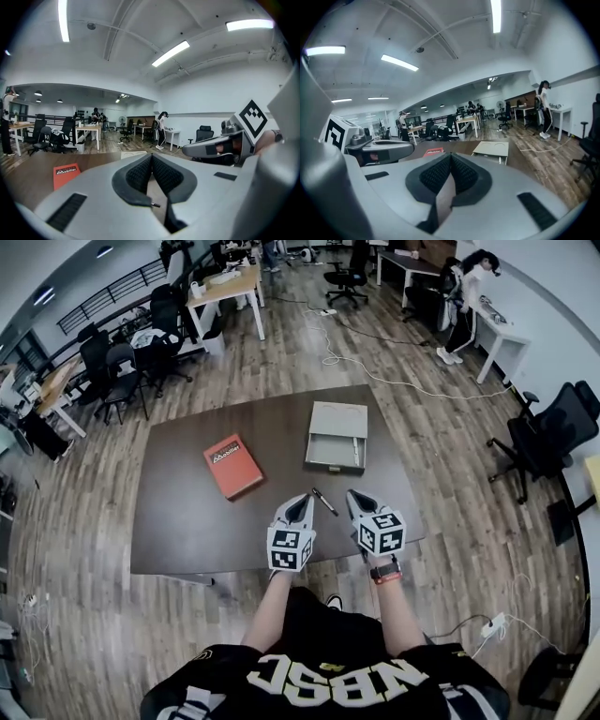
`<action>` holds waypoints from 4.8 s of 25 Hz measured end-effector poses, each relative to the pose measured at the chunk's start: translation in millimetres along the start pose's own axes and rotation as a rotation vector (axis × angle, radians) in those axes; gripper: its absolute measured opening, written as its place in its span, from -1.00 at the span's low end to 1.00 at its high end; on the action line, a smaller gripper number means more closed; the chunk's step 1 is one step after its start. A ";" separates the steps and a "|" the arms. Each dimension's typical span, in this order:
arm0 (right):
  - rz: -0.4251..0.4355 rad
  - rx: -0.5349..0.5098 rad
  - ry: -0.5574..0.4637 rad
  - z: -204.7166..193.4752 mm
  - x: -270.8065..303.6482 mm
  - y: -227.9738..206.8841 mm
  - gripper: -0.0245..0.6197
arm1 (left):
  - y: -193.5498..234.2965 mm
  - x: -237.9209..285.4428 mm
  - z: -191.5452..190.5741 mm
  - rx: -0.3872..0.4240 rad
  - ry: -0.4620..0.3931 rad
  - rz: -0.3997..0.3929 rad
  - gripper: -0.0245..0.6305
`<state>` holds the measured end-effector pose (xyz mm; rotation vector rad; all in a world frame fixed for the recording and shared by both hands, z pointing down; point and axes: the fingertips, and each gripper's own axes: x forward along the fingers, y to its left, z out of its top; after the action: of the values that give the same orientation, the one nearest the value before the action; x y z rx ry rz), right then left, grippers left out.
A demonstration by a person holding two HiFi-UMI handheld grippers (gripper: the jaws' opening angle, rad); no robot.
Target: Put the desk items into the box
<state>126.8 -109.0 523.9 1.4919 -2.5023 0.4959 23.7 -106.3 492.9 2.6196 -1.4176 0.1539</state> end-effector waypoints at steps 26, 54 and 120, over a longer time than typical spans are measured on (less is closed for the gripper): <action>0.059 0.004 0.365 -66.4 125.7 -45.3 -0.60 | 69.5 128.3 -39.4 -0.075 0.153 -0.073 -0.88; 0.123 -0.018 0.762 -207.6 191.8 -39.9 -0.33 | 138.0 147.6 -104.1 -0.112 0.322 -0.003 -0.88; 0.290 -0.428 0.771 -111.0 297.6 -164.2 -0.76 | 139.7 183.8 -105.3 -0.144 0.357 -0.044 -0.88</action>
<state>127.7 -382.4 754.4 0.6112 -2.0130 0.4285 5.4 -312.7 639.4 2.3565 -1.2007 0.4699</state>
